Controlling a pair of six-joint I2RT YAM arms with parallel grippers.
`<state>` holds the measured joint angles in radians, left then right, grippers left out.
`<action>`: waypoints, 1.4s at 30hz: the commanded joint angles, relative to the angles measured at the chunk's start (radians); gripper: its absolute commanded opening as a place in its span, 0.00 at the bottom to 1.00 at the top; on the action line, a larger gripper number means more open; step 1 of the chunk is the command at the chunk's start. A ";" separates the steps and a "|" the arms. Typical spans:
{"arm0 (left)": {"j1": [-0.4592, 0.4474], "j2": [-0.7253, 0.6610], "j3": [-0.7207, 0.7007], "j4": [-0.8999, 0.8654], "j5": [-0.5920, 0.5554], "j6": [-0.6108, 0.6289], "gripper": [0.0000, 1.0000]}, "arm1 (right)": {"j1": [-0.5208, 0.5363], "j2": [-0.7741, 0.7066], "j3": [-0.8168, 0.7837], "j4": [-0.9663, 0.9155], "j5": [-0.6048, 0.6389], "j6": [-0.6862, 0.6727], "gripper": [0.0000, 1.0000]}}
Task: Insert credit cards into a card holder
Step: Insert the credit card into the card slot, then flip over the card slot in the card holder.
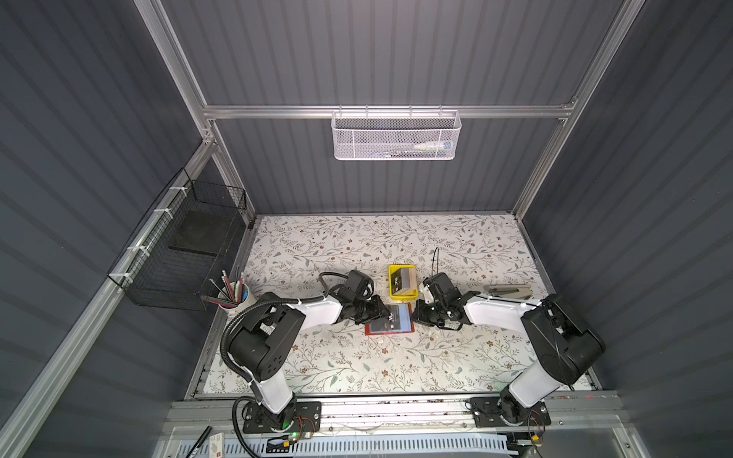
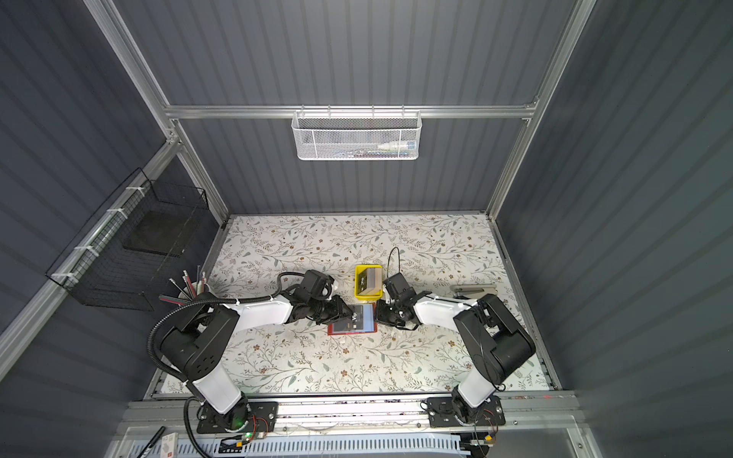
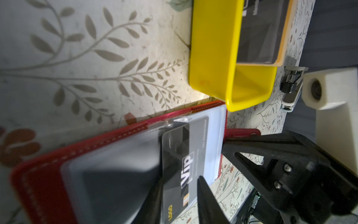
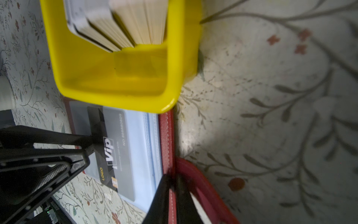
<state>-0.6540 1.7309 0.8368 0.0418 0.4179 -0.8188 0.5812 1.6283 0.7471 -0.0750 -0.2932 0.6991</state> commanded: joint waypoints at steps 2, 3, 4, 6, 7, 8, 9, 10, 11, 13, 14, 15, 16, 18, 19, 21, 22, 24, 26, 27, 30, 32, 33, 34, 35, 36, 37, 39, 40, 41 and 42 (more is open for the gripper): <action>-0.009 0.044 -0.006 0.003 0.002 -0.008 0.32 | 0.005 0.010 0.001 0.004 0.009 0.000 0.12; -0.010 0.047 -0.007 0.015 0.008 -0.013 0.32 | 0.007 0.010 0.001 0.006 0.008 0.000 0.12; -0.011 0.048 -0.008 0.025 0.012 -0.022 0.32 | 0.006 0.010 0.000 0.008 0.005 0.000 0.12; -0.013 0.051 -0.008 0.032 0.015 -0.028 0.32 | 0.008 0.011 0.001 0.007 0.006 0.000 0.11; -0.014 0.052 -0.008 0.035 0.015 -0.029 0.32 | 0.008 0.011 0.001 0.007 0.008 -0.001 0.11; -0.017 0.052 -0.008 0.037 0.016 -0.032 0.32 | 0.009 0.011 0.000 0.007 0.008 -0.001 0.11; -0.019 0.052 -0.007 0.041 0.018 -0.035 0.32 | 0.008 0.012 0.000 0.008 0.009 -0.001 0.11; -0.021 0.056 -0.007 0.045 0.019 -0.037 0.32 | 0.009 0.011 0.000 0.009 0.008 -0.001 0.11; -0.022 0.057 -0.008 0.048 0.022 -0.040 0.32 | 0.009 0.011 0.000 0.009 0.007 0.000 0.11; -0.024 0.060 -0.008 0.057 0.025 -0.046 0.32 | 0.009 0.011 0.000 0.011 0.008 0.000 0.11; -0.026 0.061 -0.010 0.062 0.028 -0.049 0.32 | 0.008 0.010 0.000 0.011 0.009 0.002 0.11; -0.026 0.062 -0.013 0.065 0.030 -0.052 0.32 | 0.008 0.007 0.000 0.011 0.009 0.002 0.11; -0.027 0.062 -0.013 0.068 0.033 -0.054 0.32 | 0.009 0.006 -0.002 0.011 0.010 0.002 0.11; -0.027 0.060 -0.013 0.067 0.038 -0.053 0.29 | 0.008 0.003 -0.005 0.011 0.011 0.004 0.11; -0.027 0.060 -0.013 0.063 0.037 -0.050 0.28 | 0.009 0.002 -0.004 0.011 0.012 0.004 0.11; -0.027 0.052 -0.008 0.029 0.019 -0.036 0.28 | 0.009 -0.006 -0.006 0.008 0.016 0.004 0.11; -0.027 0.048 -0.003 0.004 0.007 -0.024 0.27 | 0.009 -0.010 -0.008 0.009 0.019 0.005 0.11; -0.027 0.036 0.002 -0.035 -0.016 -0.004 0.25 | 0.009 -0.025 -0.012 0.007 0.023 0.005 0.11; -0.027 0.029 0.006 -0.053 -0.024 0.007 0.23 | 0.009 -0.042 -0.016 0.010 0.023 0.005 0.12; -0.027 0.032 0.006 -0.055 -0.024 0.006 0.22 | 0.009 -0.051 -0.018 0.012 0.020 0.005 0.12; -0.030 0.038 0.005 -0.051 -0.023 0.004 0.20 | 0.009 -0.075 -0.023 0.015 0.009 0.005 0.12; -0.031 0.041 0.004 -0.050 -0.025 0.005 0.19 | 0.008 -0.088 -0.027 0.021 0.009 0.010 0.14; -0.032 0.045 0.004 -0.050 -0.025 0.007 0.18 | 0.008 -0.093 -0.029 0.025 0.008 0.011 0.15; -0.032 0.047 0.005 -0.051 -0.024 0.006 0.18 | 0.009 -0.093 -0.028 0.024 0.007 0.012 0.16; -0.030 0.048 0.008 -0.052 -0.024 0.006 0.17 | 0.008 -0.094 -0.025 0.023 0.005 0.012 0.16; -0.032 0.051 0.008 -0.054 -0.025 0.007 0.16 | 0.008 -0.092 -0.023 0.024 0.001 0.014 0.16; -0.033 0.051 0.010 -0.055 -0.025 0.007 0.15 | 0.006 -0.092 -0.023 0.031 -0.006 0.016 0.16; -0.033 0.052 0.008 -0.061 -0.030 0.010 0.14 | 0.006 -0.086 -0.023 0.053 -0.031 0.027 0.16; -0.033 0.052 0.008 -0.063 -0.031 0.011 0.14 | 0.006 -0.082 -0.022 0.063 -0.032 0.031 0.17; -0.033 0.050 0.006 -0.064 -0.031 0.011 0.13 | 0.006 -0.076 -0.021 0.072 -0.062 0.036 0.17; -0.034 0.049 0.005 -0.066 -0.034 0.012 0.13 | 0.006 -0.071 -0.020 0.078 -0.078 0.041 0.17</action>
<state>-0.6773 1.7683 0.8410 0.0654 0.4118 -0.8333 0.5858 1.5436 0.7322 -0.0299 -0.3164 0.7200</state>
